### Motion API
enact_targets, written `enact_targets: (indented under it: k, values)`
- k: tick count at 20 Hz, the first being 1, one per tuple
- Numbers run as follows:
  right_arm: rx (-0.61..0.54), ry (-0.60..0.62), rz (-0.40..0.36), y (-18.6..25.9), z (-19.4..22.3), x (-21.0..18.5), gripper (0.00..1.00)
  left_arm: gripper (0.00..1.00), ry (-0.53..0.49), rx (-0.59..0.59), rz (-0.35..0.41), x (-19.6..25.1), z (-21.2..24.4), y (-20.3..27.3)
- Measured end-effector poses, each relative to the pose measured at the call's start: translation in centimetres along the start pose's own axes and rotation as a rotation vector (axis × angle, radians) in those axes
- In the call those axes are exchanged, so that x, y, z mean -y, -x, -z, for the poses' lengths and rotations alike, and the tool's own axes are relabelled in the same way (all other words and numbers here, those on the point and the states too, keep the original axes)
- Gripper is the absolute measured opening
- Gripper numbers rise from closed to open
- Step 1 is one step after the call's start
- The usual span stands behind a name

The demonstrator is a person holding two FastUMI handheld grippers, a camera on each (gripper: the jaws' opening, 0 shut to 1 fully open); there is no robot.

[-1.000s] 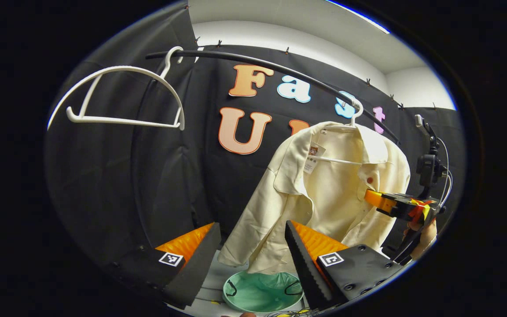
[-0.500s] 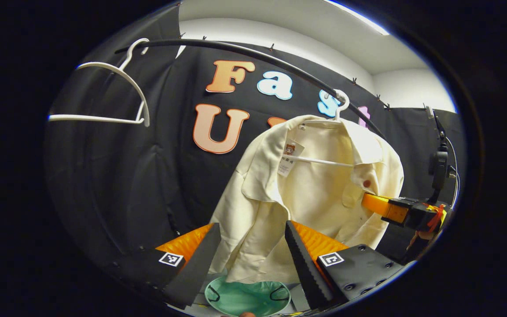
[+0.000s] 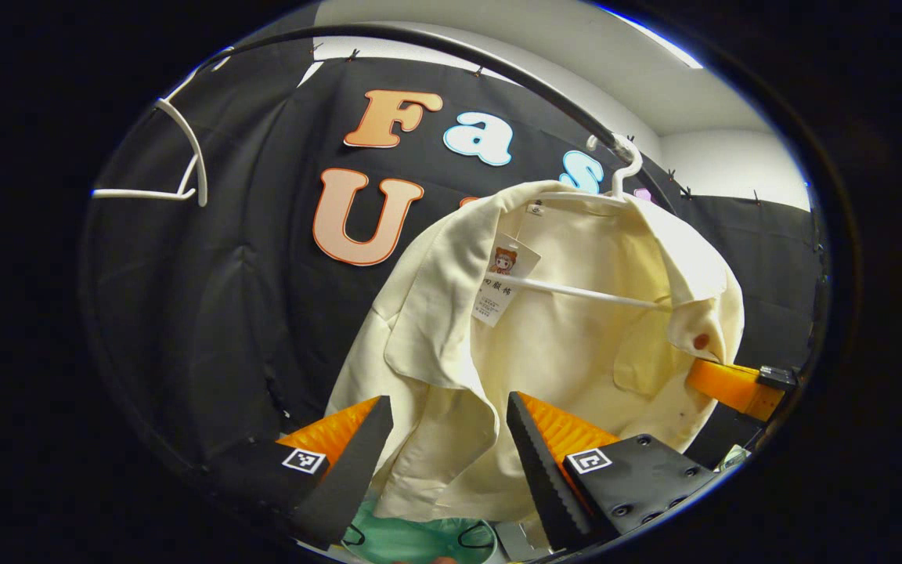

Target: Grasp the clothes on the hanger with both hands and then place them into the laundry hamper below.

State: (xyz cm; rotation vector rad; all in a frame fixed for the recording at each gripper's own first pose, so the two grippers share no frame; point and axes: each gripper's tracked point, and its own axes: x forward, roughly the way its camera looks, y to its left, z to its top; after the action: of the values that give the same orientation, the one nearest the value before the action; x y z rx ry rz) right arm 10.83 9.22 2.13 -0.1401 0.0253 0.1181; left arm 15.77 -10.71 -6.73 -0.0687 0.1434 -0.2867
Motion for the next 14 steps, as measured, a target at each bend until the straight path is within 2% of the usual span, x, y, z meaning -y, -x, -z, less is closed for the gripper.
enact_targets:
  k: [2,5,8,9,10,14]
  values:
    - [0.003,-0.003,0.005,0.3,-0.1,0.3,0.03,1.00,-0.005,-0.001,0.016,0.6,-0.1,-1.9]
    - [0.003,0.003,0.004,0.5,-0.1,0.2,0.04,0.96,-0.006,-0.010,0.031,1.1,-0.1,-3.9]
    - [0.002,0.004,0.005,0.6,0.0,0.3,0.04,0.96,-0.004,-0.017,-0.006,0.2,0.0,-5.4]
    - [0.003,0.004,0.008,0.6,-0.1,0.4,0.04,1.00,-0.005,-0.020,-0.012,0.1,0.1,-5.8]
    - [0.006,0.001,0.011,0.9,-0.1,0.5,0.04,0.96,-0.004,-0.025,-0.009,0.1,0.1,-6.1]
    - [0.004,0.004,0.016,0.9,-0.1,0.5,0.04,0.96,-0.007,-0.030,-0.022,-0.2,0.3,-7.2]
